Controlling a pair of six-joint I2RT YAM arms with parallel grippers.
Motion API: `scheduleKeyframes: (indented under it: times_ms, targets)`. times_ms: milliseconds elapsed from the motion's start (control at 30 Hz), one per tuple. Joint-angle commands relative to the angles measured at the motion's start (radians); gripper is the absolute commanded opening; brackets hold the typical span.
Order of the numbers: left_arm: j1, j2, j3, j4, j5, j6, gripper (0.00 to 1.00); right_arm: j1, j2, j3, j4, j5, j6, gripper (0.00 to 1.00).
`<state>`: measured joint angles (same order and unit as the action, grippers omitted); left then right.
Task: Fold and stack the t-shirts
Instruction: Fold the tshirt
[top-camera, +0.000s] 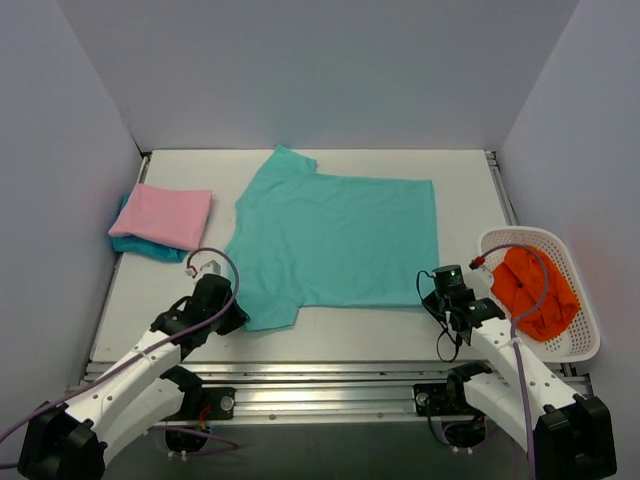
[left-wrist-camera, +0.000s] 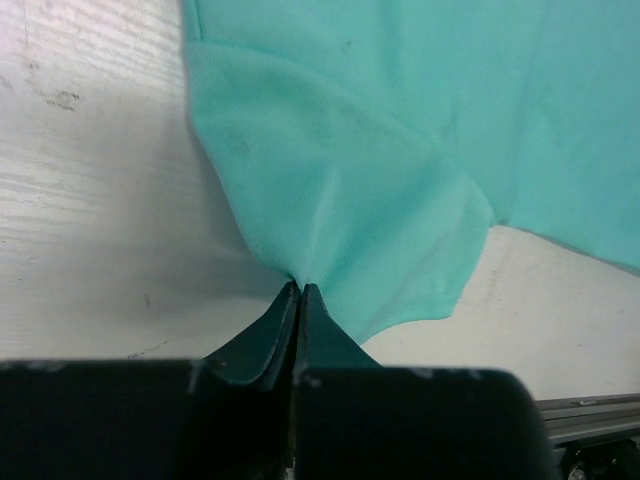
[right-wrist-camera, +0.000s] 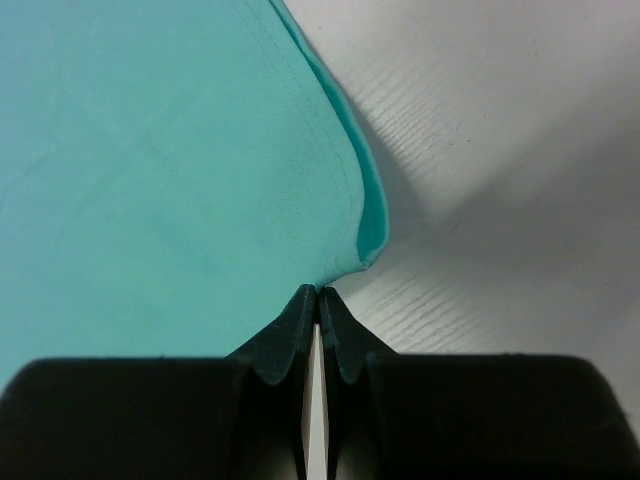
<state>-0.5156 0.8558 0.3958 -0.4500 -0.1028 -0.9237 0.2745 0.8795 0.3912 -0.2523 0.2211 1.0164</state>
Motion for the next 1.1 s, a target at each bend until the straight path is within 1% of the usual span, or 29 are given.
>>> scheduleKeyframes:
  times_ms: [0,167,333,367,500,700,733,867,967,1067]
  targets:
    - [-0.003,-0.040,0.090,-0.088,-0.057,0.025,0.02,-0.008,-0.034,0.046,-0.084,0.038,-0.010,0.00]
    - [-0.004,0.035,0.187,-0.081,-0.064,0.046,0.02,-0.008,-0.016,0.100,-0.084,0.073,-0.025,0.00]
    - [-0.001,0.132,0.287,-0.055,-0.101,0.068,0.02,-0.009,0.041,0.141,-0.033,0.087,-0.041,0.00]
    - [-0.001,0.147,0.326,-0.053,-0.107,0.071,0.02,-0.009,0.053,0.156,-0.027,0.092,-0.045,0.00]
    - [0.005,0.232,0.412,-0.027,-0.135,0.086,0.02,-0.009,0.139,0.195,0.024,0.118,-0.076,0.00]
    - [0.020,0.402,0.523,0.029,-0.120,0.094,0.02,-0.015,0.263,0.251,0.085,0.116,-0.101,0.00]
    - [0.022,0.446,0.555,0.030,-0.121,0.095,0.02,-0.017,0.277,0.261,0.093,0.118,-0.102,0.00]
    - [0.032,0.537,0.624,0.051,-0.143,0.105,0.02,-0.023,0.346,0.319,0.111,0.135,-0.107,0.00]
    - [0.061,0.615,0.690,0.062,-0.141,0.126,0.02,-0.034,0.406,0.377,0.111,0.147,-0.110,0.00]
    - [0.098,0.689,0.764,0.066,-0.110,0.155,0.02,-0.054,0.461,0.435,0.113,0.155,-0.114,0.00]
